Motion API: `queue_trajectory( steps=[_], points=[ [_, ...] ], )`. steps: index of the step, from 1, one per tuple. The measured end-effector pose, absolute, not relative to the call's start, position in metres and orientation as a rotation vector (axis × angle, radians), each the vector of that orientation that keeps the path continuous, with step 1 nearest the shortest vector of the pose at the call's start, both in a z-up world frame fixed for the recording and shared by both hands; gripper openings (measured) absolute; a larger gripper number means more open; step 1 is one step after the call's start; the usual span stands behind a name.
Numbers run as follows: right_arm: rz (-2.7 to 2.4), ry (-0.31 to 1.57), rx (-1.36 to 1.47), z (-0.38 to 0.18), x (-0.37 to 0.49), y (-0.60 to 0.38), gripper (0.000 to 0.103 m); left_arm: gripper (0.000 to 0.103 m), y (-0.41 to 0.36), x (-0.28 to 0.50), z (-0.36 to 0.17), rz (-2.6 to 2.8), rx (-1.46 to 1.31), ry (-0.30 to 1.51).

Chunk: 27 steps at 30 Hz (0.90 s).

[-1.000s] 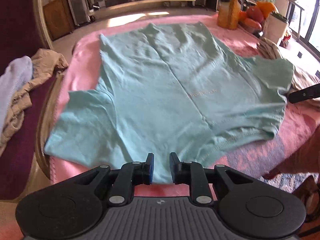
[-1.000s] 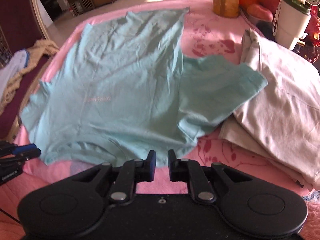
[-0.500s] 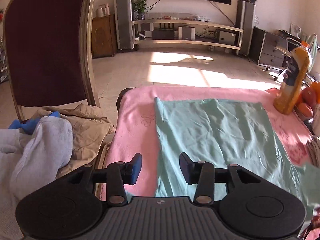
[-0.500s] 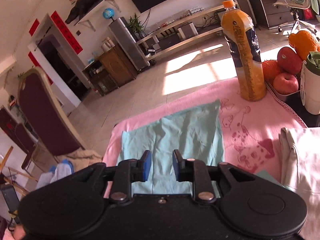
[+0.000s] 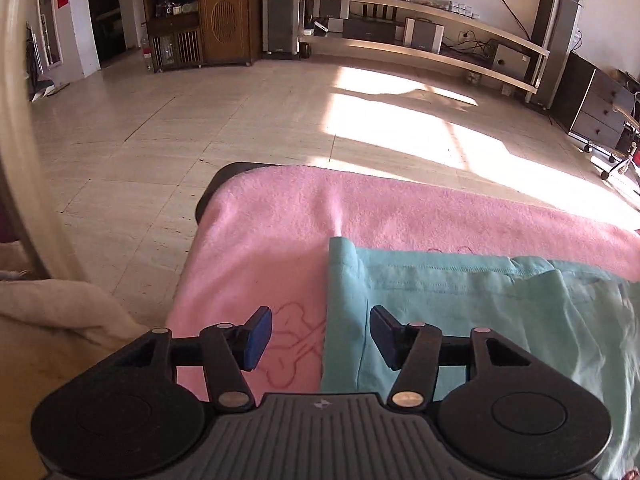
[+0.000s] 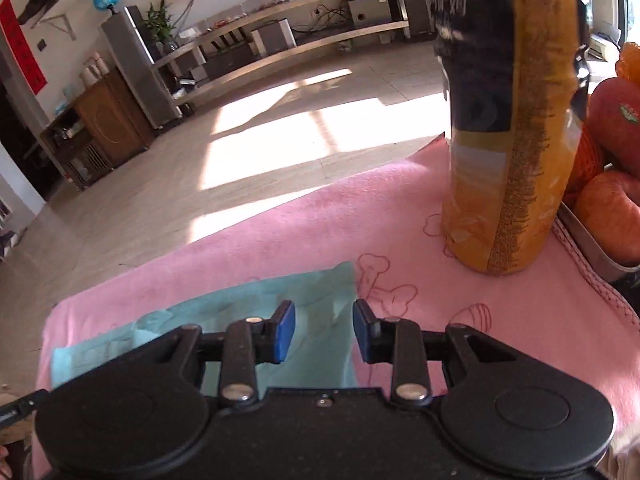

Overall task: Fold clothes
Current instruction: 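Pull the hem with both tools to straighten the shirt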

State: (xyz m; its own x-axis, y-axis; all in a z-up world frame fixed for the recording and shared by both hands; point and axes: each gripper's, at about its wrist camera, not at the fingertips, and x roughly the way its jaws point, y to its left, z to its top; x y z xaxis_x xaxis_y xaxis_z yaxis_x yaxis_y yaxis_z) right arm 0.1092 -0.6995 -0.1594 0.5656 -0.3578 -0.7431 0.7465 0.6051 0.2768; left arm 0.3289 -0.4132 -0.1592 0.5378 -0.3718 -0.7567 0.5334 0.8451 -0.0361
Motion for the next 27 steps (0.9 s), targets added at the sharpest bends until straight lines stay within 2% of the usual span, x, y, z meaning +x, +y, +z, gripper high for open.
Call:
queue_trajectory(
  steps=[6, 8, 9, 10, 11, 12, 18, 23, 27],
  points=[
    [-0.692, 0.699, 0.569, -0.185, 0.125, -0.711, 0.032, 0.055, -0.430, 0.344, -0.176, -0.570, 0.222, 0.822],
    [-0.695, 0.695, 0.554, -0.187, 0.127, -0.714, 0.032, 0.051, -0.429, 0.343, -0.177, -0.582, 0.210, 0.801],
    [-0.697, 0.692, 0.544, -0.188, 0.128, -0.715, 0.031, 0.040, -0.429, 0.341, -0.177, -0.592, 0.205, 0.791],
    [-0.695, 0.687, 0.533, -0.190, 0.130, -0.717, 0.028, 0.012, -0.430, 0.339, -0.177, -0.612, 0.217, 0.774],
    [-0.691, 0.682, 0.521, -0.192, 0.131, -0.718, 0.021, 0.006, -0.431, 0.337, -0.177, -0.631, 0.230, 0.757],
    [-0.685, 0.676, 0.503, -0.193, 0.133, -0.716, 0.002, 0.003, -0.433, 0.333, -0.177, -0.633, 0.265, 0.730],
    [-0.760, 0.549, 0.262, -0.173, 0.136, -0.682, 0.002, 0.003, -0.435, 0.315, -0.178, -0.580, 0.395, 0.529],
    [-0.852, 0.622, 0.184, -0.196, 0.149, -0.683, 0.001, 0.004, -0.451, 0.318, -0.196, -0.513, 0.467, 0.502],
    [-0.912, 0.710, 0.150, -0.209, 0.160, -0.685, 0.003, 0.024, -0.458, 0.319, -0.187, -0.437, 0.521, 0.527]
  ],
)
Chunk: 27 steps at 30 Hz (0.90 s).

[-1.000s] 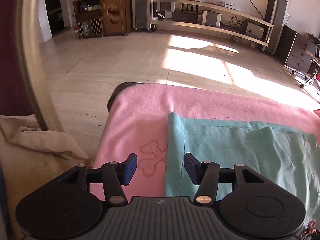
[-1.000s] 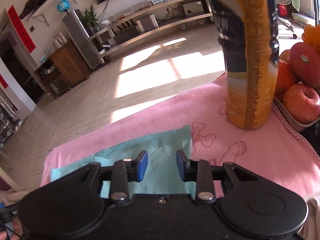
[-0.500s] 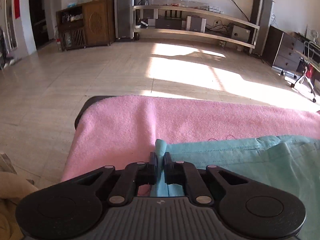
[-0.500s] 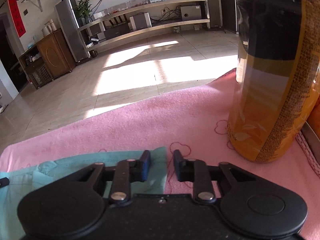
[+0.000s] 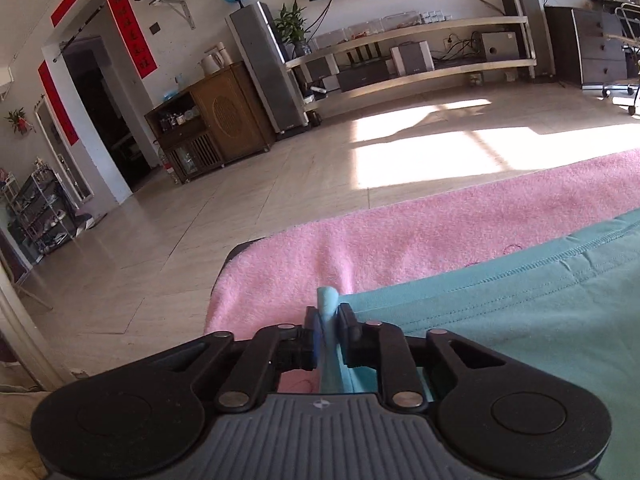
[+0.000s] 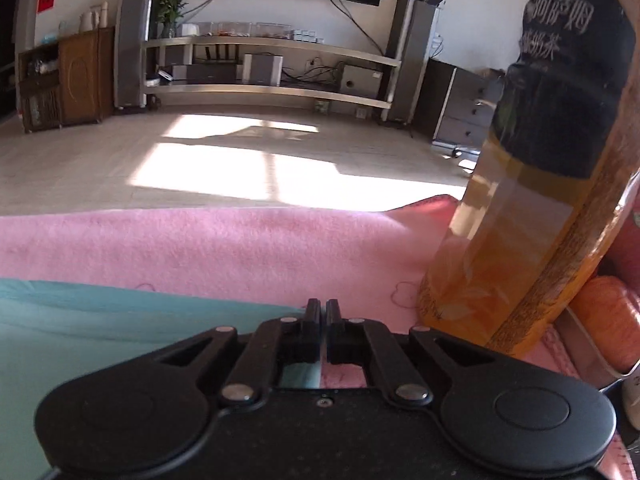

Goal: Fold clothes

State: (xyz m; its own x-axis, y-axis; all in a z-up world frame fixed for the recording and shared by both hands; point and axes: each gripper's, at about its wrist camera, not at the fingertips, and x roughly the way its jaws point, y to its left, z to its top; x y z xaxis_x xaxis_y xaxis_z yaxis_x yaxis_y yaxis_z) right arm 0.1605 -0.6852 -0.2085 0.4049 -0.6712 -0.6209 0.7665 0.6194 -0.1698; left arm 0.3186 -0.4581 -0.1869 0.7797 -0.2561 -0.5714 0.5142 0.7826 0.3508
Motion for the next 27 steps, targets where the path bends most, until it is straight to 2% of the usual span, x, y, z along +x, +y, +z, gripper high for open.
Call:
queue_trajectory(
  steps=[4, 8, 12, 15, 18, 20, 21, 22, 25, 27],
  points=[
    [-0.866, 0.677, 0.304, -0.168, 0.128, -0.683, 0.012, 0.025, -0.429, 0.309, -0.143, -0.356, 0.481, 0.559],
    [-0.799, 0.631, 0.452, -0.111, 0.068, -0.669, 0.019, 0.027, -0.384, 0.269, -0.098, -0.341, 0.567, 0.621],
    [-0.694, 0.603, 0.531, -0.067, -0.004, -0.637, 0.026, 0.031, -0.334, 0.197, -0.079, -0.443, 0.633, 0.696],
    [-0.625, 0.579, 0.587, -0.047, -0.057, -0.613, 0.030, 0.035, -0.301, 0.149, -0.085, -0.525, 0.612, 0.788],
    [-0.559, 0.567, 0.647, -0.066, -0.089, -0.597, 0.034, 0.036, -0.287, 0.119, -0.108, -0.618, 0.539, 0.866],
    [-0.519, 0.561, 0.682, -0.089, -0.102, -0.591, 0.034, 0.035, -0.291, 0.109, -0.126, -0.640, 0.481, 0.854],
    [-0.524, 0.580, 0.686, -0.104, -0.099, -0.592, 0.034, 0.030, -0.295, 0.106, -0.134, -0.640, 0.465, 0.838],
    [-0.528, 0.599, 0.690, -0.119, -0.097, -0.594, 0.033, 0.020, -0.298, 0.103, -0.141, -0.640, 0.449, 0.821],
    [-0.539, 0.711, 0.702, -0.153, -0.087, -0.602, 0.023, 0.017, -0.309, 0.102, -0.148, -0.628, 0.495, 0.738],
    [-0.510, 0.745, 0.708, -0.164, -0.080, -0.607, 0.023, 0.017, -0.314, 0.106, -0.153, -0.624, 0.508, 0.715]
  ],
)
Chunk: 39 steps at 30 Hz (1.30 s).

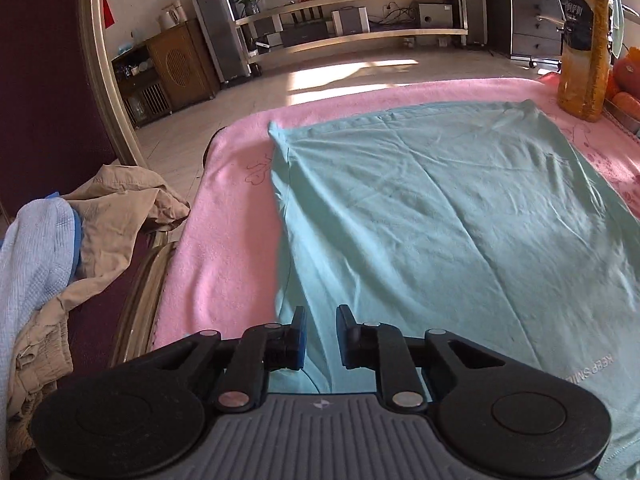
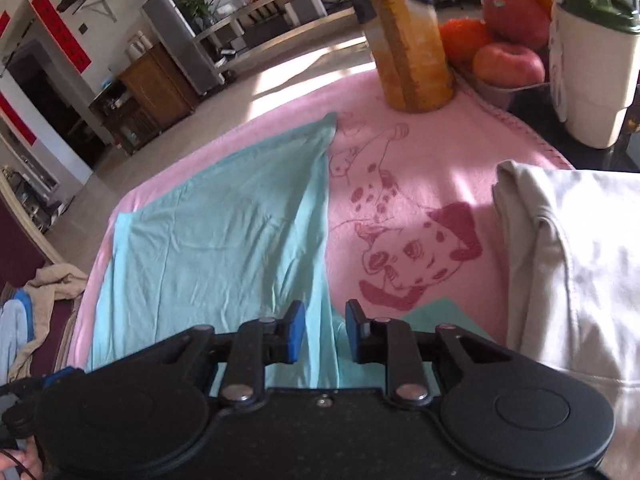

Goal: Fold clothes

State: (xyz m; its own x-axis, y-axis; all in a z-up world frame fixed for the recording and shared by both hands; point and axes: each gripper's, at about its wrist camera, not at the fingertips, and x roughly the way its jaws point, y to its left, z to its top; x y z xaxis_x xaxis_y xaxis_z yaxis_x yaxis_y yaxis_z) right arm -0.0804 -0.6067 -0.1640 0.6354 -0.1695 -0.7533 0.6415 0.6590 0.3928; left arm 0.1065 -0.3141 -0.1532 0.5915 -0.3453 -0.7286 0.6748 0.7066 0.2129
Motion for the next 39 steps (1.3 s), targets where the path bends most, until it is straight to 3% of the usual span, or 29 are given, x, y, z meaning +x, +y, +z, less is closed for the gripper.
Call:
queue_trajectory(
  steps=[14, 16, 24, 28, 35, 39],
  points=[
    [-0.473, 0.854, 0.565, -0.187, -0.064, -0.589, 0.023, 0.018, -0.305, 0.127, -0.174, -0.569, 0.486, 0.806],
    [-0.489, 0.872, 0.514, -0.187, -0.061, -0.584, 0.007, 0.018, -0.306, 0.127, -0.175, -0.570, 0.490, 0.804],
    [-0.665, 0.912, 0.457, -0.185, -0.073, -0.589, 0.004, 0.020, -0.300, 0.131, -0.176, -0.525, 0.484, 0.808],
    [-0.657, 0.901, 0.527, -0.181, -0.080, -0.590, 0.018, 0.022, -0.293, 0.131, -0.174, -0.491, 0.464, 0.823],
    [-0.635, 0.745, 0.715, -0.138, -0.125, -0.592, 0.024, 0.019, -0.259, 0.125, -0.155, -0.318, 0.426, 0.840],
    [-0.545, 0.652, 0.926, -0.133, -0.164, -0.585, 0.037, 0.019, -0.241, 0.098, -0.146, -0.369, 0.352, 0.857]
  ],
)
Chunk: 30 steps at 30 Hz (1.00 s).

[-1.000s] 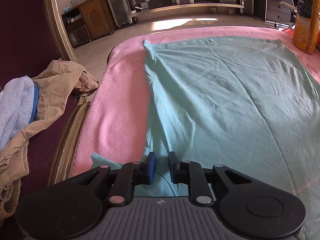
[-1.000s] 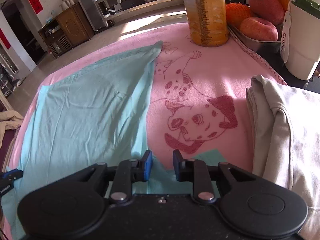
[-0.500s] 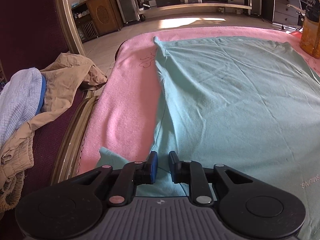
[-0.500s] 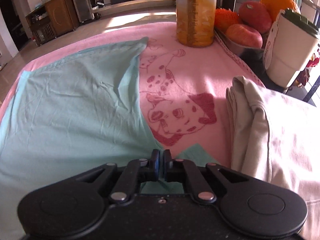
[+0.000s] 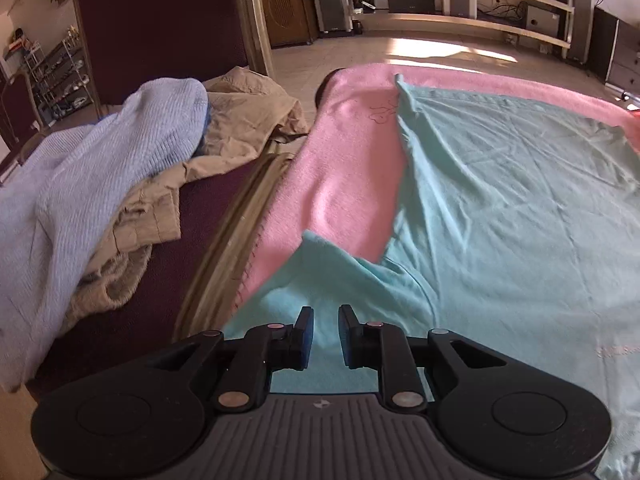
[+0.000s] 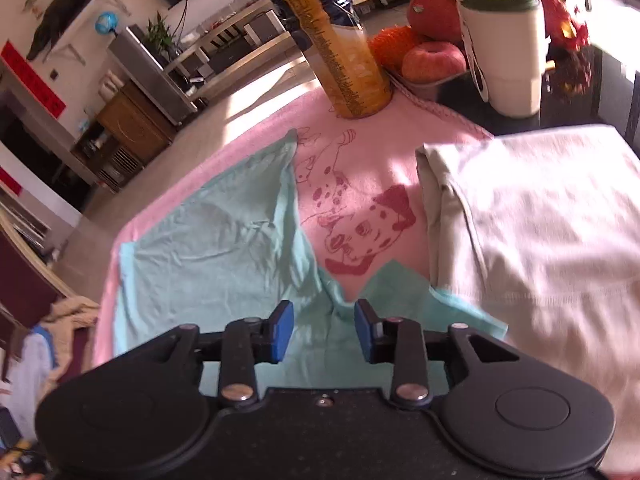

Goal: Fold clothes

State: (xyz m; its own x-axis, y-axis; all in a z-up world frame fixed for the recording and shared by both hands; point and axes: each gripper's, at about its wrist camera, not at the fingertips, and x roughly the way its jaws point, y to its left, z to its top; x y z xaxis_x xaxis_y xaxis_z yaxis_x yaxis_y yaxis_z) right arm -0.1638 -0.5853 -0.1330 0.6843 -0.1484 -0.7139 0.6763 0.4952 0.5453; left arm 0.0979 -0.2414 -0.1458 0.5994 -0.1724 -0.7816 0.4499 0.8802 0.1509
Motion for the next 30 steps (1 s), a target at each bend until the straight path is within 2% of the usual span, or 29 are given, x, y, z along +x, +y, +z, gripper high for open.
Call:
queue_trajectory(
  steps=[3, 4, 5, 6, 7, 11, 17, 21, 24, 27, 28, 30],
  points=[
    [-0.389, 0.656, 1.138, -0.158, -0.173, -0.578, 0.039, 0.020, -0.244, 0.074, -0.149, -0.477, 0.335, 0.864],
    [-0.378, 0.681, 1.145, -0.166, -0.169, -0.573, 0.037, 0.020, -0.249, 0.067, -0.151, -0.511, 0.346, 0.859],
    [-0.372, 0.706, 1.131, -0.171, -0.163, -0.567, 0.033, 0.021, -0.256, 0.060, -0.152, -0.545, 0.370, 0.842],
    [-0.382, 0.731, 1.058, -0.171, -0.154, -0.559, 0.018, 0.024, -0.263, 0.053, -0.154, -0.568, 0.397, 0.820],
    [-0.392, 0.756, 0.985, -0.172, -0.144, -0.552, 0.011, 0.024, -0.267, 0.052, -0.157, -0.581, 0.408, 0.814],
    [-0.381, 0.796, 0.821, -0.175, -0.119, -0.532, 0.011, 0.024, -0.279, 0.050, -0.172, -0.633, 0.440, 0.809],
    [-0.366, 0.895, 0.669, -0.186, -0.105, -0.513, 0.012, 0.016, -0.283, 0.030, -0.176, -0.691, 0.551, 0.785],
    [-0.360, 0.996, 0.726, -0.184, -0.126, -0.500, 0.011, 0.009, -0.269, 0.007, -0.172, -0.723, 0.612, 0.845],
    [-0.348, 1.012, 0.769, -0.184, -0.157, -0.483, 0.011, 0.009, -0.252, -0.017, -0.170, -0.761, 0.649, 0.883],
    [-0.316, 0.995, 0.801, -0.181, -0.182, -0.471, 0.013, 0.011, -0.237, -0.038, -0.166, -0.753, 0.679, 0.870],
    [-0.304, 0.969, 0.815, -0.178, -0.189, -0.469, 0.016, 0.019, -0.234, -0.039, -0.162, -0.746, 0.668, 0.861],
    [-0.278, 0.893, 0.861, -0.167, -0.200, -0.472, 0.017, 0.025, -0.228, -0.039, -0.151, -0.745, 0.615, 0.840]
  ],
)
